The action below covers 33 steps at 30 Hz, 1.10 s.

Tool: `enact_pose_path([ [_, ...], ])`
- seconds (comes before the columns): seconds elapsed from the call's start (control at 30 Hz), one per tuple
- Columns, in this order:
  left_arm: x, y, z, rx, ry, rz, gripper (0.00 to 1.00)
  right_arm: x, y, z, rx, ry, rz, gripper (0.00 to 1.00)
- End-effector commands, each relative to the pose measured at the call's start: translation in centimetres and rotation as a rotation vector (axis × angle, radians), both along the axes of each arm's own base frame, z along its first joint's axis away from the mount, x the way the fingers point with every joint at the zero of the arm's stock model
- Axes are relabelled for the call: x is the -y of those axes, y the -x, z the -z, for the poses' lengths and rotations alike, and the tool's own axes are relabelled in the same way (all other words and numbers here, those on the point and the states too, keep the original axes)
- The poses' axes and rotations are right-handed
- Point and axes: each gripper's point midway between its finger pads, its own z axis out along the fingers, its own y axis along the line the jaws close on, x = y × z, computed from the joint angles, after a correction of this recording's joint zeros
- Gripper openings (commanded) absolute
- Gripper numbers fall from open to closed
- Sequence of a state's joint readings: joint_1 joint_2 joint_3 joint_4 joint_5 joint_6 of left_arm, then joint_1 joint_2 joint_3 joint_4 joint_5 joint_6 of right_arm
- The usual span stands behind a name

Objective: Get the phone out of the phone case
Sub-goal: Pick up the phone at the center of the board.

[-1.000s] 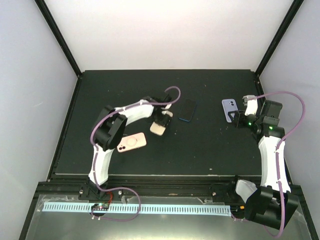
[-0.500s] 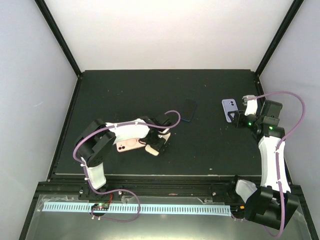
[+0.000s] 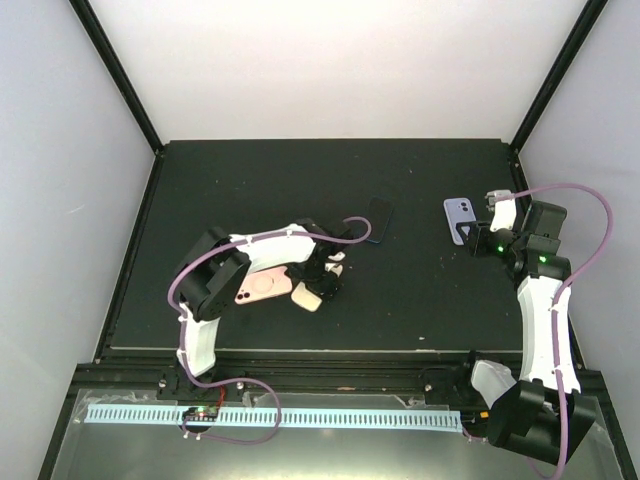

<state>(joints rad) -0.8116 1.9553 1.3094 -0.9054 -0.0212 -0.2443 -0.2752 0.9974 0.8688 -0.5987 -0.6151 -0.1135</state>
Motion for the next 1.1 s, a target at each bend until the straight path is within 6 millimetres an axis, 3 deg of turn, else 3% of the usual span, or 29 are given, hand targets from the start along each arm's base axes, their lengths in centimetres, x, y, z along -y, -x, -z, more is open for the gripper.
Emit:
enact_pose_path([
  [0.0, 1.3, -1.5, 1.0, 0.005, -0.005, 0.026, 0.95, -0.3, 0.1, -0.5, 0.023, 0.002, -0.020, 0.40],
  [0.13, 2.1, -2.6, 0.2, 0.033, 0.011, 0.032, 0.99, -0.3, 0.1, -0.5, 0.022, 0.005, -0.019, 0.40],
  [0.37, 2.5, -3.2, 0.8, 0.024, 0.014, 0.041, 0.99, -0.2, 0.1, -0.5, 0.024, 0.009, -0.015, 0.40],
  [0.6, 3.6, -4.9, 0.1, 0.063, 0.050, 0.032, 0.99, -0.2, 0.0, -0.5, 0.020, 0.007, -0.018, 0.40],
  [0.73, 3.6, -5.1, -0.3, 0.073, 0.046, 0.029, 0.88, -0.2, 0.1, -0.6, 0.025, 0.012, -0.017, 0.40],
  [0.9, 3.3, -4.4, -1.3, 0.065, 0.062, 0.030, 0.67, -0.2, 0.1, -0.6, 0.027, 0.011, -0.020, 0.40],
  [1.07, 3.2, -3.9, -5.5, 0.146, 0.142, 0.016, 0.59, -0.3, 0.2, -0.6, 0.027, 0.010, -0.025, 0.40],
])
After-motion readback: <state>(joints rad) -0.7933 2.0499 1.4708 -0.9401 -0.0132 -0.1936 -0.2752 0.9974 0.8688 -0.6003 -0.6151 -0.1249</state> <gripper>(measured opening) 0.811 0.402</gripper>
